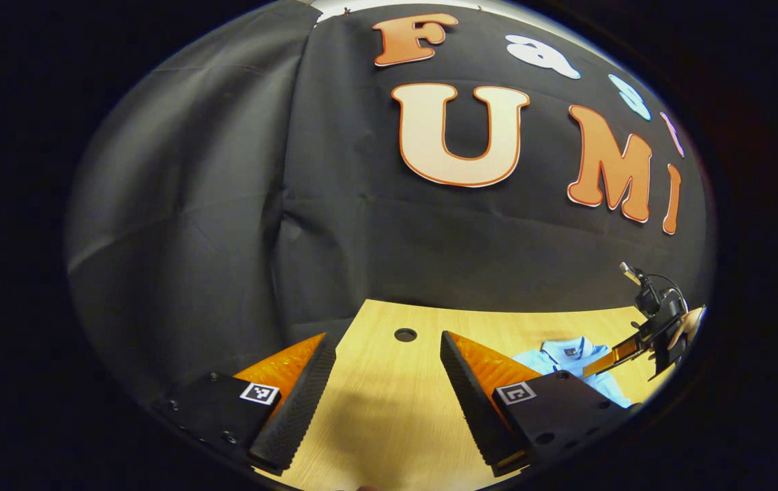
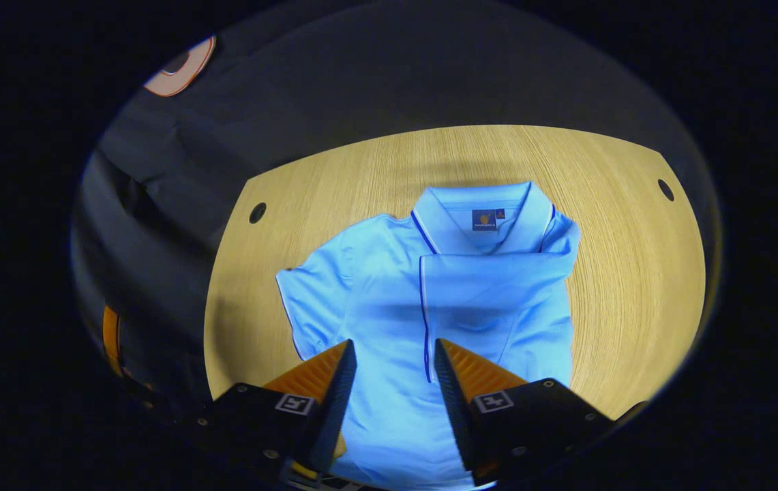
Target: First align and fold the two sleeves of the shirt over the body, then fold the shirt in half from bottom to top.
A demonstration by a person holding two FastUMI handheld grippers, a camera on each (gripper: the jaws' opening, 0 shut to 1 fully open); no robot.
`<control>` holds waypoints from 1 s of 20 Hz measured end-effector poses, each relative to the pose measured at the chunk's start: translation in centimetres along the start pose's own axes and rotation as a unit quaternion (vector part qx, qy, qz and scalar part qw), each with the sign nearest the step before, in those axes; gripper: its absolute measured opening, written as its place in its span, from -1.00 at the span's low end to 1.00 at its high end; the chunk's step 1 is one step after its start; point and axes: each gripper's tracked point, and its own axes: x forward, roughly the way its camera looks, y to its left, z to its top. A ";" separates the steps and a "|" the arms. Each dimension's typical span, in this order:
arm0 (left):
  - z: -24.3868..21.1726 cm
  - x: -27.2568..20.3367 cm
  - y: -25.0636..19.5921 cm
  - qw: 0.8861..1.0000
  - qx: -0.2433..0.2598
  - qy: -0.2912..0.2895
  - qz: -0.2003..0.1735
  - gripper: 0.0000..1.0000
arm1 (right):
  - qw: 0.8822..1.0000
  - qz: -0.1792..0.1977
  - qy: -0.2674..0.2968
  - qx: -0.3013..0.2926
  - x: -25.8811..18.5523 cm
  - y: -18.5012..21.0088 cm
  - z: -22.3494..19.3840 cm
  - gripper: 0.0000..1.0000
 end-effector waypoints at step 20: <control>-8.5 7.9 -16.6 0.963 -0.010 0.262 -0.068 1.00 | 0.992 0.072 -0.066 0.076 -9.8 -6.1 -0.6 0.97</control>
